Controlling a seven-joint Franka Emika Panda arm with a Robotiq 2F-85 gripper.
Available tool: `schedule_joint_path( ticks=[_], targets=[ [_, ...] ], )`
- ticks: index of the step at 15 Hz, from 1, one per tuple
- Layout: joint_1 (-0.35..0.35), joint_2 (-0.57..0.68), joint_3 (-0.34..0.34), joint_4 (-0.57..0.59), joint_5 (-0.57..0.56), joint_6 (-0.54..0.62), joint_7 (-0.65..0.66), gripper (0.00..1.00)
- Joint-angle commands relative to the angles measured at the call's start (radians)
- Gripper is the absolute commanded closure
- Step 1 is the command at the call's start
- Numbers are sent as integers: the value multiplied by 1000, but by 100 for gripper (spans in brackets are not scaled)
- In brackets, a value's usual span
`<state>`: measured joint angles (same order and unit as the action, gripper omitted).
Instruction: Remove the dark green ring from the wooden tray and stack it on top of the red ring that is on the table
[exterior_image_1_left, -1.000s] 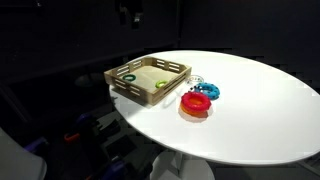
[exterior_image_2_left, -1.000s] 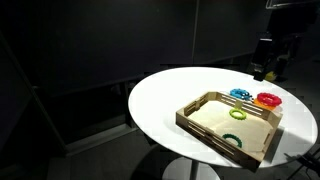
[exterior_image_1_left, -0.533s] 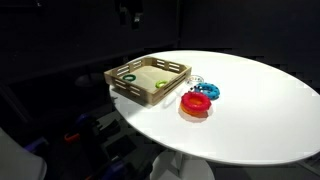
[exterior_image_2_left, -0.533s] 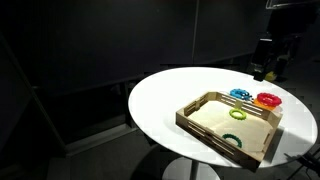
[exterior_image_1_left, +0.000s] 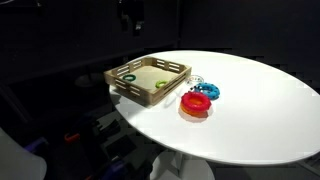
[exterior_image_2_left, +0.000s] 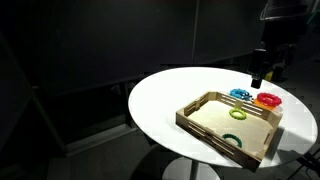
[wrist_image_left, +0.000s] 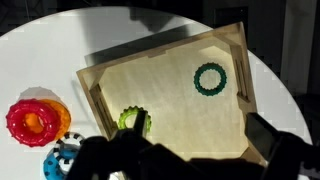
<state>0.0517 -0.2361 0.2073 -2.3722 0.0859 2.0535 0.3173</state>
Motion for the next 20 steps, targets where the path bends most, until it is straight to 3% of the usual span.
schedule_joint_path(
  ticks=[1,12,17,20],
  targets=[
    [11,67,-23,32,-21,15,4,0],
    [39,179,-30,4,-75,118,-9,0],
    [57,240,-32,-13,-132,219,12,0],
    [64,248,-37,-11,-111,209,-2,0]
  ],
)
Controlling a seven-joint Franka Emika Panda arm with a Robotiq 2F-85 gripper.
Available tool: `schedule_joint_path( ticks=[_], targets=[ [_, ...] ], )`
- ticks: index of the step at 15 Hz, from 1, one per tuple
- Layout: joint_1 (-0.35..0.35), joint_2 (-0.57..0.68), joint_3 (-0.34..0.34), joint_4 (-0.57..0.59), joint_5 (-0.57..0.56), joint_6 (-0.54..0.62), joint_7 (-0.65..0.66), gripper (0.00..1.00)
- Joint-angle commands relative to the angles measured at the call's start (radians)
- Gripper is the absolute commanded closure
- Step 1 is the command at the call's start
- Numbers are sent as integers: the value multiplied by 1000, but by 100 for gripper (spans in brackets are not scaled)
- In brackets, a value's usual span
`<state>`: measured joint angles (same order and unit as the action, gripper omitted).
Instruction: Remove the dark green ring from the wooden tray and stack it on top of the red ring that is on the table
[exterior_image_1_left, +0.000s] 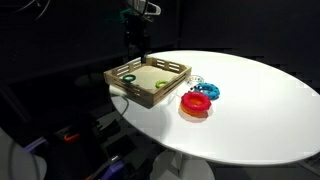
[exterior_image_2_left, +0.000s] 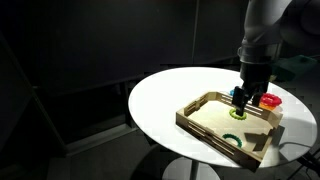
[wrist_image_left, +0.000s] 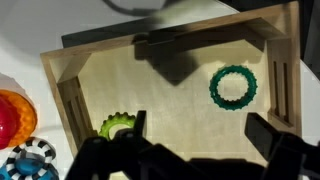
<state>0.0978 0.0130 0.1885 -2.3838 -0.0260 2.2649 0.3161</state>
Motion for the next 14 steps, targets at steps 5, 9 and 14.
schedule_joint_path(
  ticks=[5,9,14],
  targets=[
    [23,21,-21,2,-22,28,14,0],
    [31,54,-25,3,-23,85,9,0],
    [46,99,-32,-2,-46,158,7,0]
  ],
)
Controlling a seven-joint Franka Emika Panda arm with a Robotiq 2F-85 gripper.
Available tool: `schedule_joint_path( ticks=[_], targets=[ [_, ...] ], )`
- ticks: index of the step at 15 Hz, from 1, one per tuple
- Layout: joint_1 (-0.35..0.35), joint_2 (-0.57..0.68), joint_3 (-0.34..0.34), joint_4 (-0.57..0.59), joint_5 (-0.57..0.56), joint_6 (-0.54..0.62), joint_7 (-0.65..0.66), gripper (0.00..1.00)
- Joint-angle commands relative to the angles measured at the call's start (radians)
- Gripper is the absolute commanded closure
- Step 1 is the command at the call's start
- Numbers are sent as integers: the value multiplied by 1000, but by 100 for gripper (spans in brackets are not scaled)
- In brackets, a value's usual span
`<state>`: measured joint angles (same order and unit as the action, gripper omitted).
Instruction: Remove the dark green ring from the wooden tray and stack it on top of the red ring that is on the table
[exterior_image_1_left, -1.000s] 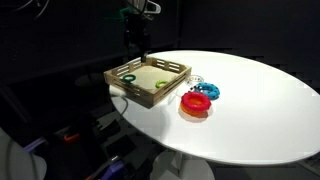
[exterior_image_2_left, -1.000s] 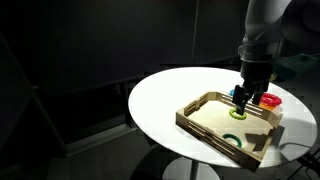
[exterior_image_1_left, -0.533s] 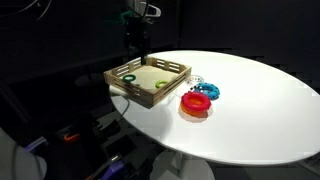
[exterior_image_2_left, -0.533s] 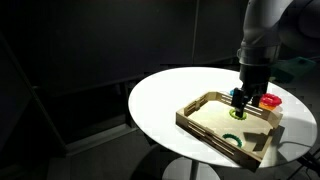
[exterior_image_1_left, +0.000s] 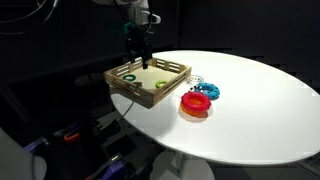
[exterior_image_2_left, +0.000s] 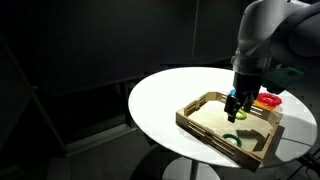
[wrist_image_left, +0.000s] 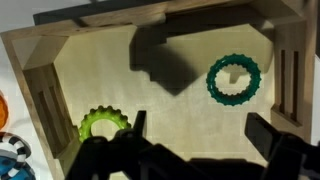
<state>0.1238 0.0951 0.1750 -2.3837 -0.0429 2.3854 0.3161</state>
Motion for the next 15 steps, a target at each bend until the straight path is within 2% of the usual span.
schedule_joint_path(
  ticks=[1,15],
  targets=[
    [23,25,-20,-5,-32,50,4,0],
    [59,108,-44,-23,-50,114,-9,0]
  ],
)
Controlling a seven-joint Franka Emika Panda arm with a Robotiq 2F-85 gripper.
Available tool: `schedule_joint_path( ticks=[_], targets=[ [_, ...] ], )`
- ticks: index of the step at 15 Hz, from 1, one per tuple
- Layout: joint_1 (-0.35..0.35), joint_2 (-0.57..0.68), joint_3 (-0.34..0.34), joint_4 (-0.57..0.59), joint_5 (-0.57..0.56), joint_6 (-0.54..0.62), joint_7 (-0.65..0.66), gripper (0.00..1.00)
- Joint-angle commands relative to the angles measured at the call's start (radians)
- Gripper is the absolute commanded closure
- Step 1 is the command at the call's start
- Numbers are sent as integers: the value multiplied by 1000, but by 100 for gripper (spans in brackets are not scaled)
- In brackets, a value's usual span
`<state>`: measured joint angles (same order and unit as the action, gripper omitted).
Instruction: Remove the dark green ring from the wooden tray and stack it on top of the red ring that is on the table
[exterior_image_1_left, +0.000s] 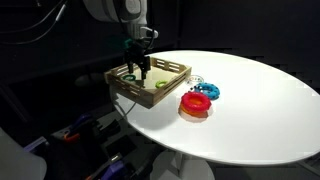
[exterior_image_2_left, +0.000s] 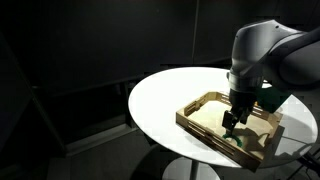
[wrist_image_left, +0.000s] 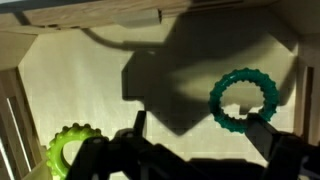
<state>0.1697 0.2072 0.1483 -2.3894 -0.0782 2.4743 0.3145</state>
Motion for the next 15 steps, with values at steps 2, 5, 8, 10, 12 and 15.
schedule_joint_path(
  ticks=[2,5,8,10,12,15],
  targets=[
    [15,-2,-18,-23,-14,31,-8,0],
    [16,0,-19,-31,-14,39,-8,0],
    [18,4,-21,-35,-16,39,-7,0],
    [18,7,-23,-35,-17,38,-6,0],
    [19,12,-26,-31,-20,35,-4,0],
    [23,20,-31,-25,-22,31,-1,0]
  ],
)
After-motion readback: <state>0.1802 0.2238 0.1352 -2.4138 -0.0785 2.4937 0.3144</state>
